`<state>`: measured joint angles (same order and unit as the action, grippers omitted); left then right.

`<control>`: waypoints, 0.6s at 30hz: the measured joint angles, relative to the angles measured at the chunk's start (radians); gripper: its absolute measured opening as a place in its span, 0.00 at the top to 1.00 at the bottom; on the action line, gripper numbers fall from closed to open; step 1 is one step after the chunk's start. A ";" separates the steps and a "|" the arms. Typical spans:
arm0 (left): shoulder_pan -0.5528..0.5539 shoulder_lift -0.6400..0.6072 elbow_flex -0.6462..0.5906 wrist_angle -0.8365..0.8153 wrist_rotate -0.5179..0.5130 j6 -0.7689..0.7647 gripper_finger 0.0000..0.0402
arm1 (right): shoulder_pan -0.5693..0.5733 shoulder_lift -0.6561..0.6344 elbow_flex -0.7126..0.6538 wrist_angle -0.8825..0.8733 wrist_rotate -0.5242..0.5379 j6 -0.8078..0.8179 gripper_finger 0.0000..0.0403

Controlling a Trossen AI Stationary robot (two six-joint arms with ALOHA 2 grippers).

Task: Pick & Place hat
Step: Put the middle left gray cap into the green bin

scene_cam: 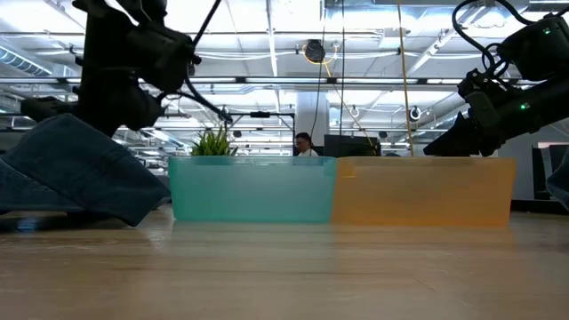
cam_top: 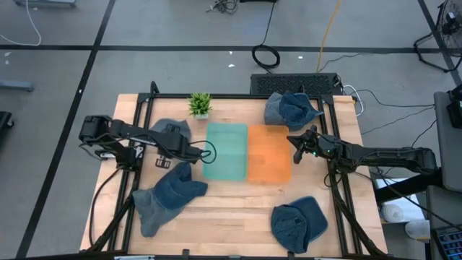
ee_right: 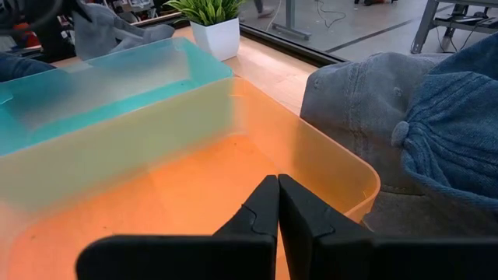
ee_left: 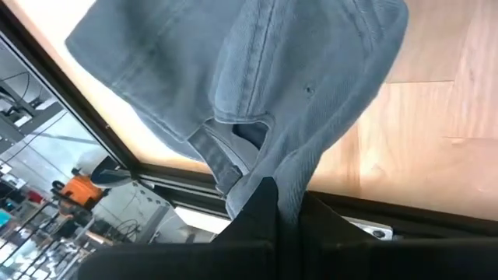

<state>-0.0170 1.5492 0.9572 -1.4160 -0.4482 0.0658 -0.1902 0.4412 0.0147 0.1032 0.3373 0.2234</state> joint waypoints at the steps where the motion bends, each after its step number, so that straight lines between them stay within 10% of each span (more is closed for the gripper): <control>1: 0.000 -0.013 0.000 -0.002 0.002 0.000 0.99 | 0.000 0.000 0.000 0.000 0.000 0.000 1.00; 18: 0.006 -0.199 0.030 -0.071 0.006 -0.064 0.99 | 0.000 0.000 0.000 0.000 0.000 0.000 1.00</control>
<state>-0.0114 1.3505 0.9868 -1.4875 -0.4418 0.0020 -0.1902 0.4416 0.0149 0.1032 0.3372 0.2234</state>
